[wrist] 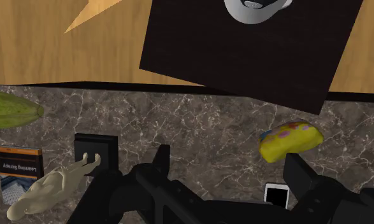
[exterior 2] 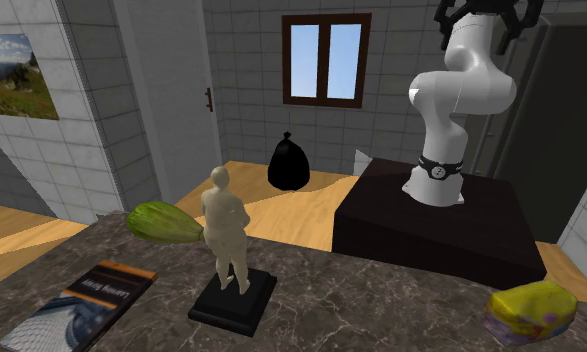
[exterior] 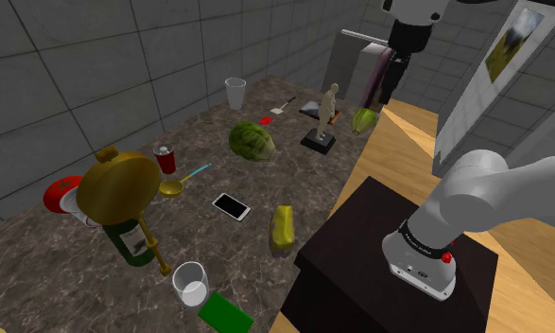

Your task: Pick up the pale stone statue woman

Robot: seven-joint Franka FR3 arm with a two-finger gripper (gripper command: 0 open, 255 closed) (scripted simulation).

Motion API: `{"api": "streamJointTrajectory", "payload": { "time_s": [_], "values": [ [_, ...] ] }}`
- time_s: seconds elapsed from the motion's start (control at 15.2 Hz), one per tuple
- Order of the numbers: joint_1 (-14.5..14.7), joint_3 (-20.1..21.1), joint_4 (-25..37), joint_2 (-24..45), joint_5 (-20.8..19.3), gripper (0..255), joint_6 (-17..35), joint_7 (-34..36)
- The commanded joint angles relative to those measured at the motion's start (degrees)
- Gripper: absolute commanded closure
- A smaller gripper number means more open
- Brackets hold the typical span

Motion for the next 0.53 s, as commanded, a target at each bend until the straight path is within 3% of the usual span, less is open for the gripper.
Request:
{"api": "streamJointTrajectory", "payload": {
  "time_s": [0.0,0.46],
  "values": [
    [0.0,0.0,0.0,0.0,0.0,0,0.0,0.0],
    [-2.1,-6.6,-0.8,7.7,-5.0,0,10.7,-6.4]
  ]
}}
